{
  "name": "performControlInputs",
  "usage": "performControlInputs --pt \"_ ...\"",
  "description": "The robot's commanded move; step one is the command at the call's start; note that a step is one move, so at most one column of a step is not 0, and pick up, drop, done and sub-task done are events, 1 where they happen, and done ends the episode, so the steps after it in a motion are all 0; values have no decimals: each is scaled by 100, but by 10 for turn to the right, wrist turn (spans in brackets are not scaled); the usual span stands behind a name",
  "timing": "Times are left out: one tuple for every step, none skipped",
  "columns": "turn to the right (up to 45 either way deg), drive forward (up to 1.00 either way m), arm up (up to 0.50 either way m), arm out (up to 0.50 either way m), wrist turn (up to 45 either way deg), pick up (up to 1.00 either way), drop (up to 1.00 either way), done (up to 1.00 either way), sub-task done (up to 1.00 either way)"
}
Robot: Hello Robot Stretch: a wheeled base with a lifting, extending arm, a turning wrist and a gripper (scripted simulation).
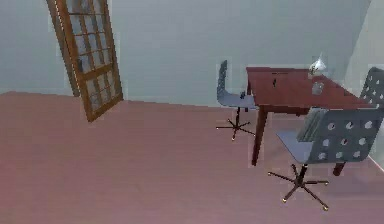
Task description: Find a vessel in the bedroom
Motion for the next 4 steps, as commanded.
performControlInputs --pt "0 100 0 0 0 0 0 0 0" --pt "30 0 0 0 0 0 0 0 0" --pt "0 65 0 0 0 0 0 0 0" --pt "450 0 0 0 0 0 0 0 0"
